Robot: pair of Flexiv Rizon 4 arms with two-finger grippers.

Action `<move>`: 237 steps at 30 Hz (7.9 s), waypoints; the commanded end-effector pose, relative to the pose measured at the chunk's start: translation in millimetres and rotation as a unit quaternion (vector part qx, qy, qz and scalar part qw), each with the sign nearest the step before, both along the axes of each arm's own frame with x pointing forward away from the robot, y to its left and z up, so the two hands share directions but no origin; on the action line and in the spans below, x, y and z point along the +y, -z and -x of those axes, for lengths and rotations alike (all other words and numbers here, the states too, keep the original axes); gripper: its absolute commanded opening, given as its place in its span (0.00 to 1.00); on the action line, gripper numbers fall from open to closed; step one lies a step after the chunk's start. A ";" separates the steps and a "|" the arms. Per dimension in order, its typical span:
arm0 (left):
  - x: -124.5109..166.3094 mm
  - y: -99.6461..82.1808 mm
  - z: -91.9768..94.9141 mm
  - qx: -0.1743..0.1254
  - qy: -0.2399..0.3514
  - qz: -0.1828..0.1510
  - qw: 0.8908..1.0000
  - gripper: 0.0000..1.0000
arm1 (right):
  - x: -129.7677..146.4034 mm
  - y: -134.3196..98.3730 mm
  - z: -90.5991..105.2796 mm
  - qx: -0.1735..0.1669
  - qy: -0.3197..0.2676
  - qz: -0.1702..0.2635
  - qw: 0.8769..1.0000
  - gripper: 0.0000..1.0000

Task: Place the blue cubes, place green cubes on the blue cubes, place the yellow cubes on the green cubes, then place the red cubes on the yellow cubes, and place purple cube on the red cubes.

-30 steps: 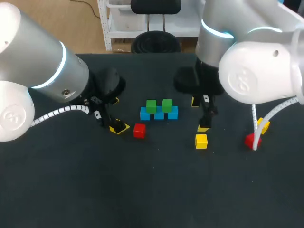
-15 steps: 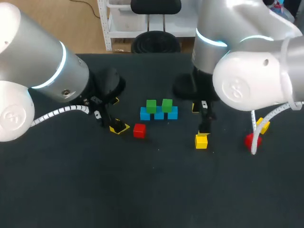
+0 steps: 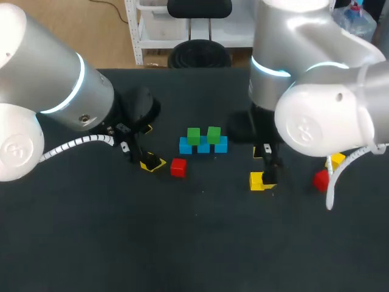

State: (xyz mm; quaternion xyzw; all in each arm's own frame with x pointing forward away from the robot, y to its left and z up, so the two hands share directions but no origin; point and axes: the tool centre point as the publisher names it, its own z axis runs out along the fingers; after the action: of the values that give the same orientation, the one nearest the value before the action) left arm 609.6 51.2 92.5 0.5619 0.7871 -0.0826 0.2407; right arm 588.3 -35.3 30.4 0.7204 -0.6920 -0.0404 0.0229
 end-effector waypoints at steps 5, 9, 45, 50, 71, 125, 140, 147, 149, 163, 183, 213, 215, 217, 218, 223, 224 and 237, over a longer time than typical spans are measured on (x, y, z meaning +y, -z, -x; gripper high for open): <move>-0.6 -0.1 -0.8 0.001 -0.001 -0.001 1.000 1.00 | 0.4 18.4 -4.4 0.007 0.006 0.001 1.000 1.00; -0.6 -0.1 -0.8 0.001 -0.001 -0.001 1.000 1.00 | 0.8 24.7 -1.9 0.013 0.008 0.001 1.000 1.00; -0.6 -0.1 -0.8 0.001 -0.001 -0.001 1.000 1.00 | -3.4 31.6 -4.7 0.014 0.008 0.016 1.000 0.46; -0.6 -0.1 -0.8 0.001 -0.001 -0.001 1.000 1.00 | -3.3 31.5 -4.3 0.014 0.008 0.015 1.000 0.23; -0.6 -0.1 -0.8 0.001 -0.001 -0.001 1.000 1.00 | 7.2 -30.2 -17.9 -0.001 0.006 0.027 1.000 0.00; -0.6 -0.1 -0.8 0.001 -0.001 -0.001 1.000 1.00 | 98.3 -48.3 -110.9 -0.028 0.005 0.018 0.999 0.00; -0.6 -0.1 -0.8 0.001 -0.001 -0.001 1.000 1.00 | 106.9 -36.5 -119.5 -0.018 0.011 0.026 0.999 0.00; -0.6 -0.1 -0.8 0.001 -0.001 -0.001 1.000 1.00 | 106.8 -35.4 -119.4 -0.017 0.013 0.025 0.999 0.00; -0.6 -0.1 -0.8 0.001 -0.001 -0.001 1.000 1.00 | 106.5 -34.7 -119.4 -0.016 0.015 0.026 0.999 0.00; -0.6 -0.1 -0.8 0.001 -0.001 -0.001 1.000 1.00 | 109.7 -30.0 -119.1 -0.014 0.017 0.023 1.000 0.00; -0.6 -0.1 -0.8 0.001 -0.001 -0.001 1.000 1.00 | 111.9 -27.7 -119.5 -0.013 0.019 0.022 1.000 0.00; -0.6 -0.1 -0.8 0.001 -0.001 -0.001 1.000 1.00 | 113.7 -25.4 -122.1 -0.012 0.023 0.019 0.999 0.03; -0.6 -0.1 -0.8 0.001 -0.001 -0.001 1.000 1.00 | 113.7 -25.2 -122.2 -0.012 0.023 0.019 0.999 0.04; -0.6 -0.1 -0.8 0.001 -0.001 -0.001 1.000 1.00 | 113.7 -24.8 -122.3 -0.012 0.023 0.019 0.999 0.05; -0.6 -0.1 -0.8 0.001 -0.001 -0.001 1.000 1.00 | 113.7 -24.7 -122.4 -0.012 0.024 0.019 0.999 0.07; -0.6 -0.1 -0.8 0.001 -0.001 -0.001 1.000 1.00 | 114.1 -24.2 -122.7 -0.013 0.023 0.018 0.999 0.17; -0.6 -0.1 -0.8 0.001 -0.001 -0.001 1.000 1.00 | 114.1 -24.1 -122.7 -0.013 0.023 0.018 0.999 0.17; -0.6 -0.1 -0.8 0.001 -0.001 -0.001 1.000 1.00 | 114.6 -23.8 -123.3 -0.014 0.025 0.019 0.999 0.47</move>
State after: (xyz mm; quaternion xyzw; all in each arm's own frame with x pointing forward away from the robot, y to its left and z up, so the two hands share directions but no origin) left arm 609.6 51.2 92.5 0.5619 0.7871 -0.0826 0.2407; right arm 710.0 78.3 55.1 0.7032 -0.7103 -0.0178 0.0253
